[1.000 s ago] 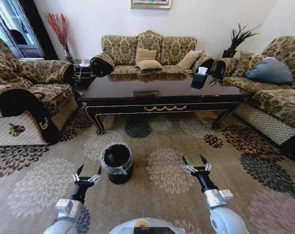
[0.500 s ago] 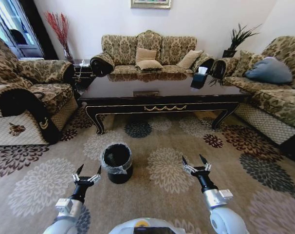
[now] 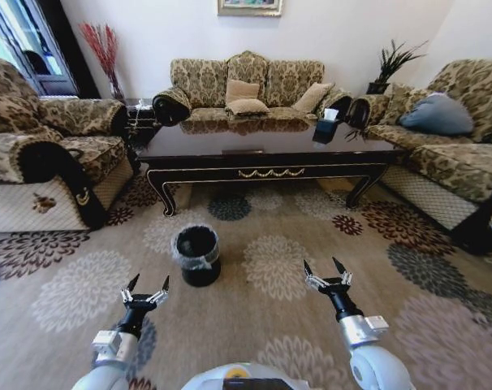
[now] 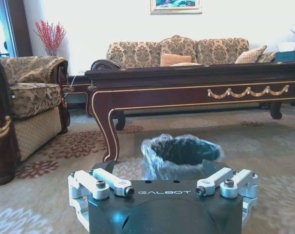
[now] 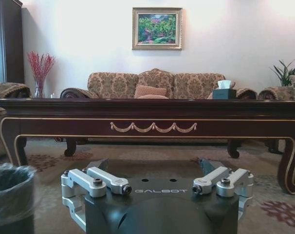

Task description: Move to the front of the table and pick up the trash from the floor, then place it into the trash bin.

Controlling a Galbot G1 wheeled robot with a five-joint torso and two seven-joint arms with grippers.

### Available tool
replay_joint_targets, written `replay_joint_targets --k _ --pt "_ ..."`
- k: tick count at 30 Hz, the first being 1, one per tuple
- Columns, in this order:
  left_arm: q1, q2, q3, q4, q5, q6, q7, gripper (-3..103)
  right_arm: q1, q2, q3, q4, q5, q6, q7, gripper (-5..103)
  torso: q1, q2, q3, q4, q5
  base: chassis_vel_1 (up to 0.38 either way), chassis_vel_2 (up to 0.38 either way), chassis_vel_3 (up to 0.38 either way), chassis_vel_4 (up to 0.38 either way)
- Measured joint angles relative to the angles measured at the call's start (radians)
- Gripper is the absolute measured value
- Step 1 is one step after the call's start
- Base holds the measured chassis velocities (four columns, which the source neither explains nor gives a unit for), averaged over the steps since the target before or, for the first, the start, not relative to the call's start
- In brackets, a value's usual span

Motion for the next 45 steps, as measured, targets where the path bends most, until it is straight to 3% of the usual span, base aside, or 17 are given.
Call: replay_joint_targets --k 21,24,26,30,33,45 --pt "0.000 0.000 0.000 0.000 0.000 0.001 0.000 100 0.000 0.000 0.000 0.000 0.000 0.000 0.001 100 0.000 0.000 0.000 0.0002 -0.0009 0.345 -0.346 -0.349 0.344" --pt "0.000 0.000 0.000 0.000 0.000 0.001 0.000 100 0.000 0.000 0.000 0.000 0.000 0.000 0.001 100 0.000 0.000 0.000 -0.0003 0.0007 0.367 -0.360 -0.385 0.324" --pt "0.000 0.000 0.000 0.000 0.000 0.001 0.000 100 0.000 0.000 0.000 0.000 0.000 0.000 0.001 100 0.000 0.000 0.000 0.0000 -0.0010 0.367 -0.355 -0.359 0.377" --pt "0.000 0.000 0.000 0.000 0.000 0.001 -0.001 100 0.000 0.000 0.000 0.000 0.000 0.000 0.001 100 0.000 0.000 0.000 0.0002 0.0005 0.321 -0.321 -0.311 0.324" --pt "0.000 0.000 0.000 0.000 0.000 0.001 0.000 100 0.000 0.000 0.000 0.000 0.000 0.000 0.001 100 0.000 0.000 0.000 0.0002 -0.0007 0.248 -0.302 -0.258 0.292" --pt "0.000 0.000 0.000 0.000 0.000 0.001 0.000 100 0.001 0.000 0.000 0.000 0.000 0.000 0.001 100 0.000 0.000 0.001 0.0001 -0.0002 0.037 -0.015 -0.030 0.021"
